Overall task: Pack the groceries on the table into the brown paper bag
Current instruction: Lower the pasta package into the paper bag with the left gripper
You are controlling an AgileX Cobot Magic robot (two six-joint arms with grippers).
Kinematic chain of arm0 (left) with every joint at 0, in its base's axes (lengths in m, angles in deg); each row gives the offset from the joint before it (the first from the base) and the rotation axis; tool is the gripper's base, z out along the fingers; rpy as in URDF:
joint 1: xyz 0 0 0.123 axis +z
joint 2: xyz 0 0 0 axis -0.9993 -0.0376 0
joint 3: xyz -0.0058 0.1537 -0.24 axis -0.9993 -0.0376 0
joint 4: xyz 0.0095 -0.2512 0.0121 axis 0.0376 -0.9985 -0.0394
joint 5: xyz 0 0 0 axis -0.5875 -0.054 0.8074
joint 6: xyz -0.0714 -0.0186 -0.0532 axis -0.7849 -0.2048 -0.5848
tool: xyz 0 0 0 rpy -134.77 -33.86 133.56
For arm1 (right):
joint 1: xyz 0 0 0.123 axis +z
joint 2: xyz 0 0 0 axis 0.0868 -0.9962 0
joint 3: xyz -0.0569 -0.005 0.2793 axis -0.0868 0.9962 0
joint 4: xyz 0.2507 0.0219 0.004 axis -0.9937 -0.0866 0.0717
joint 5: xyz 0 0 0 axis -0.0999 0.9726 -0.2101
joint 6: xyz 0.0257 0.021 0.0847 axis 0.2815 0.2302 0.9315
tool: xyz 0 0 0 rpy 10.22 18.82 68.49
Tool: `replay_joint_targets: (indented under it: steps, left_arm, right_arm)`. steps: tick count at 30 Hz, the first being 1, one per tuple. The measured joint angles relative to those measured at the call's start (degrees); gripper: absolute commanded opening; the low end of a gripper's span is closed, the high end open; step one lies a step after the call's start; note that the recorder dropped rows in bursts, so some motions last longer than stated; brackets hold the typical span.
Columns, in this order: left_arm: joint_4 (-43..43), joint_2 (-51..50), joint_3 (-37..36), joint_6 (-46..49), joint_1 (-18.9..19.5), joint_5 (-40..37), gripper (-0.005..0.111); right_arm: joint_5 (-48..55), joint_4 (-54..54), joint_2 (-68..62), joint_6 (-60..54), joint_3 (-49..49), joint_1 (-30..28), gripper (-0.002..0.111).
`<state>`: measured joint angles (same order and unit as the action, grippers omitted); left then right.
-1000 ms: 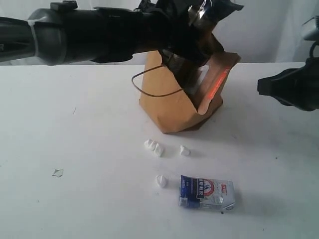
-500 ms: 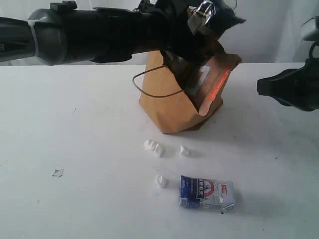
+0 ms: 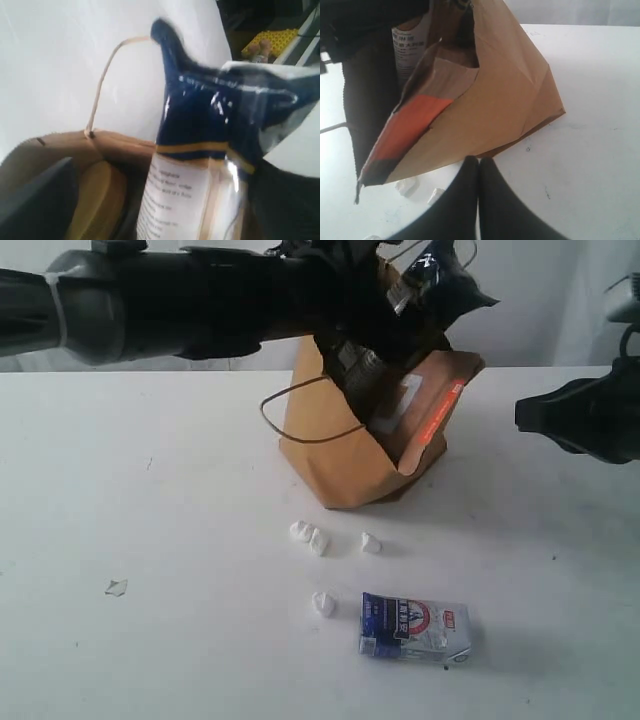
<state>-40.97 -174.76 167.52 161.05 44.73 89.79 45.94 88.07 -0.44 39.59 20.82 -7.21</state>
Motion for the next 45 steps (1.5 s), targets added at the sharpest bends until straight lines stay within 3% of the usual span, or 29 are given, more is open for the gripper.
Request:
replay_joint_targets:
  steps: [5,12,17,30,35,42,45]
  left_arm:
    - [-0.1,3.3,0.0,0.0,0.0,-1.7,0.087]
    - [-2.2,5.2,0.0,-0.1,0.0,-1.7,0.054]
    - [-3.2,5.4,0.0,-0.2,0.0,-1.6,0.04]
    - [-3.5,5.4,0.0,-0.2,-0.1,-1.3,0.039]
    - [-3.5,6.7,-0.8,-0.1,-2.3,3.8,0.035]
    - [-3.6,10.4,-5.6,-0.1,-7.6,18.8,0.0]
    - [-3.7,12.5,-8.0,-0.1,-9.0,21.7,0.0]
  right_arm:
    - [0.1,0.0,0.0,0.0,0.0,0.0,0.0]
    - [0.1,0.0,0.0,0.0,0.0,0.0,0.0]
    - [0.1,0.0,0.0,0.0,0.0,0.0,0.0]
    - [0.1,0.0,0.0,0.0,0.0,0.0,0.0]
    - [0.1,0.0,0.0,0.0,0.0,0.0,0.0]
    - [0.1,0.0,0.0,0.0,0.0,0.0,0.0]
    - [0.0,0.0,0.0,0.0,0.0,0.0,0.0]
